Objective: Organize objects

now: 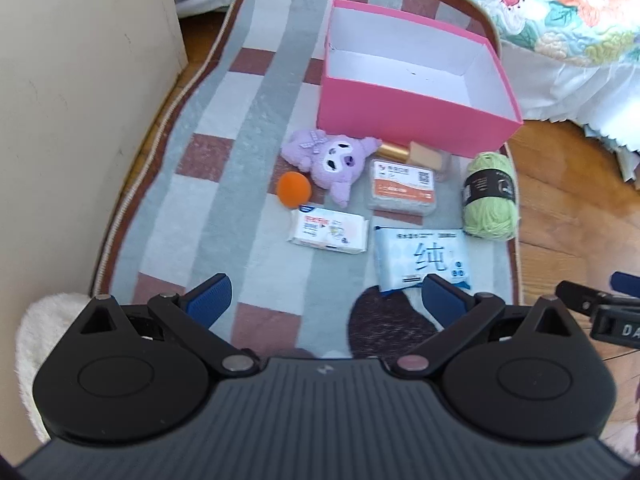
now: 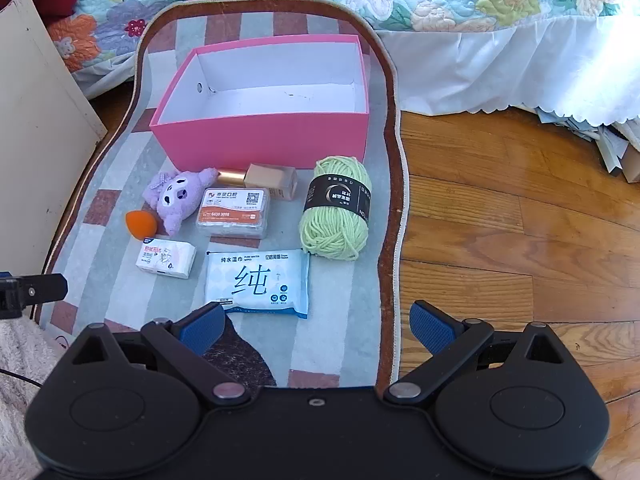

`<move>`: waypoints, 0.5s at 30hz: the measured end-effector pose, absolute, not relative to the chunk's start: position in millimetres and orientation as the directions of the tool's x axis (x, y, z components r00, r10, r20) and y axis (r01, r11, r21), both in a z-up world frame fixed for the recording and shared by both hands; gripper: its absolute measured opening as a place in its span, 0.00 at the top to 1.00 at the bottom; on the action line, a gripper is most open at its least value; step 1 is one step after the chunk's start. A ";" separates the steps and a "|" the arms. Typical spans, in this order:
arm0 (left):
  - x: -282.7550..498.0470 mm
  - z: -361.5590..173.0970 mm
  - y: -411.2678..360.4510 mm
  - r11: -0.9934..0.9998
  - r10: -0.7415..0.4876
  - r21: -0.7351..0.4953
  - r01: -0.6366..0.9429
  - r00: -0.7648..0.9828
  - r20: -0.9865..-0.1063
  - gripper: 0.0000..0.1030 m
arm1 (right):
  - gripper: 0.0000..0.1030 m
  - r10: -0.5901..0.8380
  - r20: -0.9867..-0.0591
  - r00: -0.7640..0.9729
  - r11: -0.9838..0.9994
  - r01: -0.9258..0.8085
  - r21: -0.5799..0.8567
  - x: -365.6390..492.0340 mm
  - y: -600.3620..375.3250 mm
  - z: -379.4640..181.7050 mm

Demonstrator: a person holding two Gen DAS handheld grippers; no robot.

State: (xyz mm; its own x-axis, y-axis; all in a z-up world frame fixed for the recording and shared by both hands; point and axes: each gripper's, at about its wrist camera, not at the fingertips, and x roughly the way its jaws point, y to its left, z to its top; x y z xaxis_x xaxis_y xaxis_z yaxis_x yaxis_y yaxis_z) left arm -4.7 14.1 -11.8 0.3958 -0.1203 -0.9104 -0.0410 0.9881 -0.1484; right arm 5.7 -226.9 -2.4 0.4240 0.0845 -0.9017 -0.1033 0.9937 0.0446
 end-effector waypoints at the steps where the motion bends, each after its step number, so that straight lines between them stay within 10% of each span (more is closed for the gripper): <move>1: -4.8 -12.4 14.4 0.988 -0.115 -0.145 -0.045 0.397 -0.910 0.00 | 0.02 0.085 -0.902 0.424 0.994 -0.104 0.044 5.9 -226.7 -2.8; 15: -6.0 -16.5 28.8 0.979 -0.144 -0.188 -0.077 0.395 -0.907 0.00 | 0.02 0.090 -0.907 0.412 0.993 -0.111 0.048 7.0 -225.9 -5.9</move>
